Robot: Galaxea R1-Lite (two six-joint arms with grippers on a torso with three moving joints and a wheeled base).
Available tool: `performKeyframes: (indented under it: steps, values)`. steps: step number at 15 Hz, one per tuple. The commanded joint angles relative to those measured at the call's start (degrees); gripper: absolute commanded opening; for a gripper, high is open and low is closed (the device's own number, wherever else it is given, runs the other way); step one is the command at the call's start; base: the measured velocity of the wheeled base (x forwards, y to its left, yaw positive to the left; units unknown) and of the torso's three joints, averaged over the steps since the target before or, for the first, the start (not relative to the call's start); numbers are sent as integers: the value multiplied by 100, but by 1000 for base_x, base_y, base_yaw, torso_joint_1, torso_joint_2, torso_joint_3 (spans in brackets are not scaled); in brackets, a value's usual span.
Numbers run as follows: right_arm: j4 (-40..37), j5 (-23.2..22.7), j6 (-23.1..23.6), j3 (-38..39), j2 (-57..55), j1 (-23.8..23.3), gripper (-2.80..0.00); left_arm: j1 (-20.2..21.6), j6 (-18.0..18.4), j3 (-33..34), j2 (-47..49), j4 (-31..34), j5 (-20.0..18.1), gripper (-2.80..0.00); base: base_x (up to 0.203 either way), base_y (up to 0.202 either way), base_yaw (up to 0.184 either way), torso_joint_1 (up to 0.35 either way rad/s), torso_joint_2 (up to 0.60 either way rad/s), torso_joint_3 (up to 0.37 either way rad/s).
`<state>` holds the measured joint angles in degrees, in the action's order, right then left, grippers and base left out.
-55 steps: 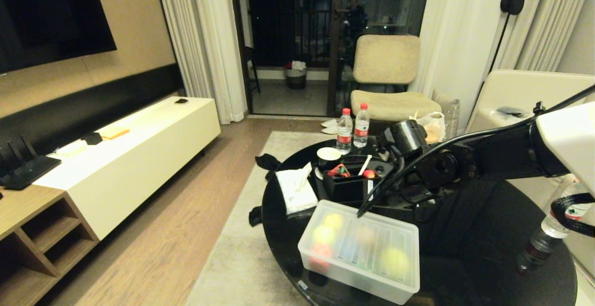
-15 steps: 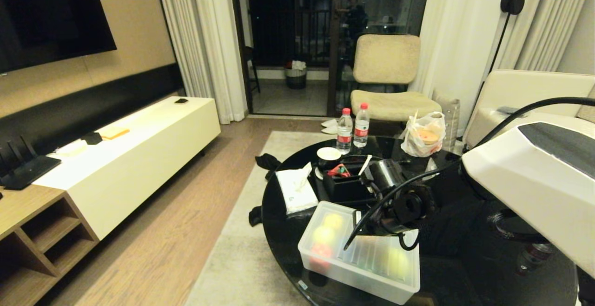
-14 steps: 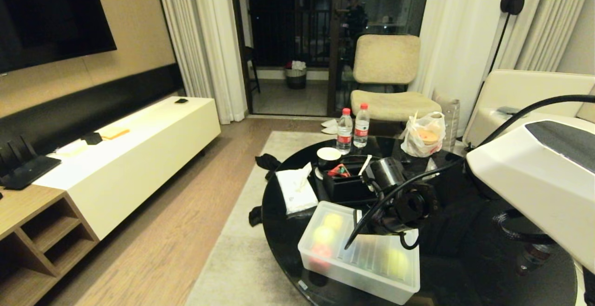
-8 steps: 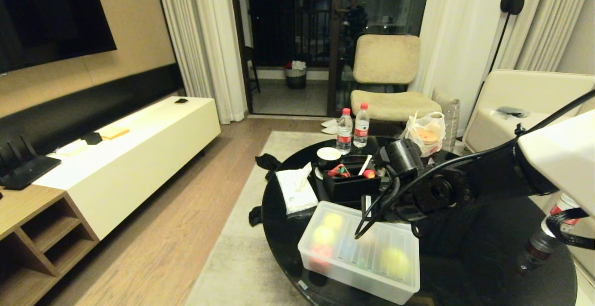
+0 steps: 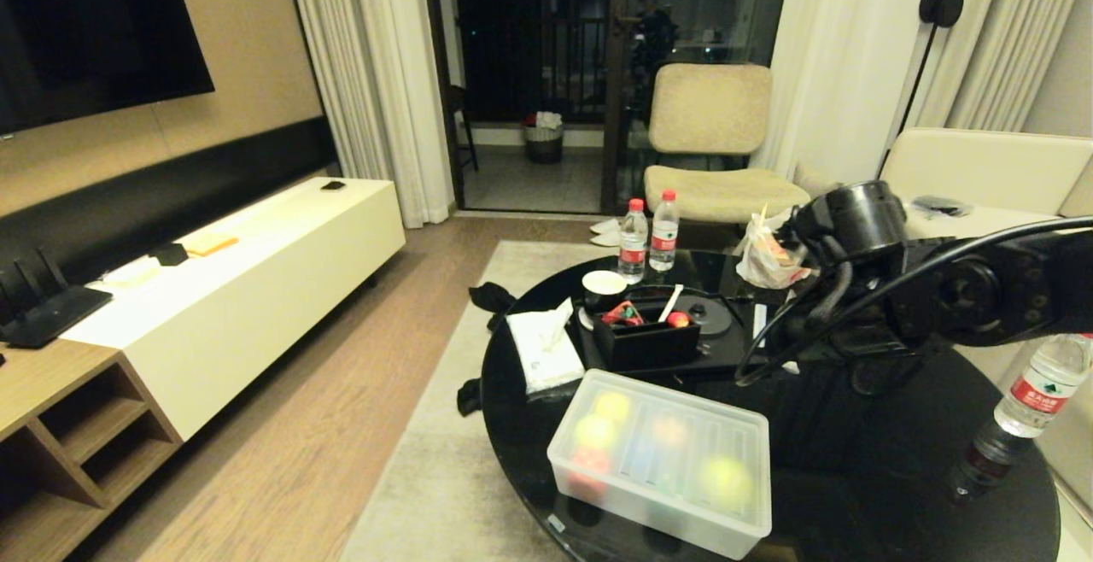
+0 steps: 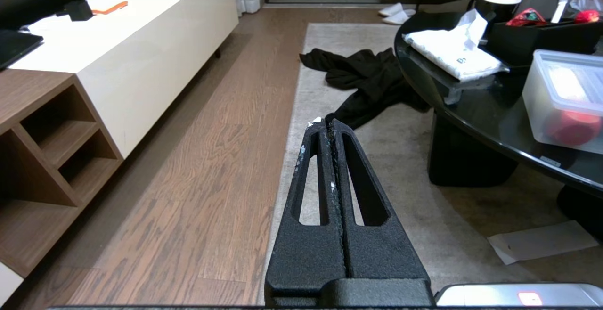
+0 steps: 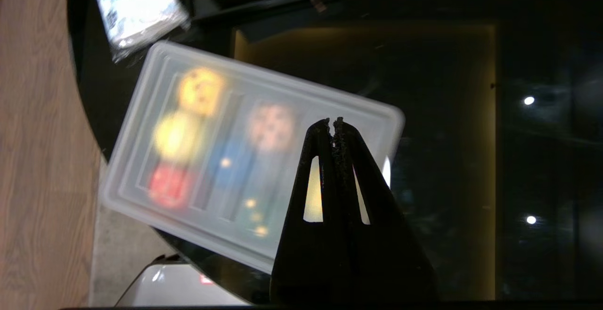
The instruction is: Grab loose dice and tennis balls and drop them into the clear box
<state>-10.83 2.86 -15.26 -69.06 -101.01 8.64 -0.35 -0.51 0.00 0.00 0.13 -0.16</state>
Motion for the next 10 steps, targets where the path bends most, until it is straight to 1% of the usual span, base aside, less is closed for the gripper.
performKeyframes:
  steps: [1, 2, 5, 10]
  values:
    - [-116, -177, 202, -36, 594, -537, -280, 0, -2, 0, 0, 4, -2, -280, 0, 0, 0, 0, 0, 0]
    - [-148, -221, 270, -34, 783, -685, -280, 0, -2, 0, 0, 4, -2, -280, 0, 0, 0, 0, 0, 0]
    - [-476, -387, 316, -36, 1508, -938, -280, 0, -2, 0, 0, -4, -2, -280, 0, 0, 0, 0, 0, 0]
    - [-1152, -682, 323, 192, 3146, -999, -280, 0, -2, 0, 0, -4, -2, -280, 0, 0, 0, 0, 0, 0]
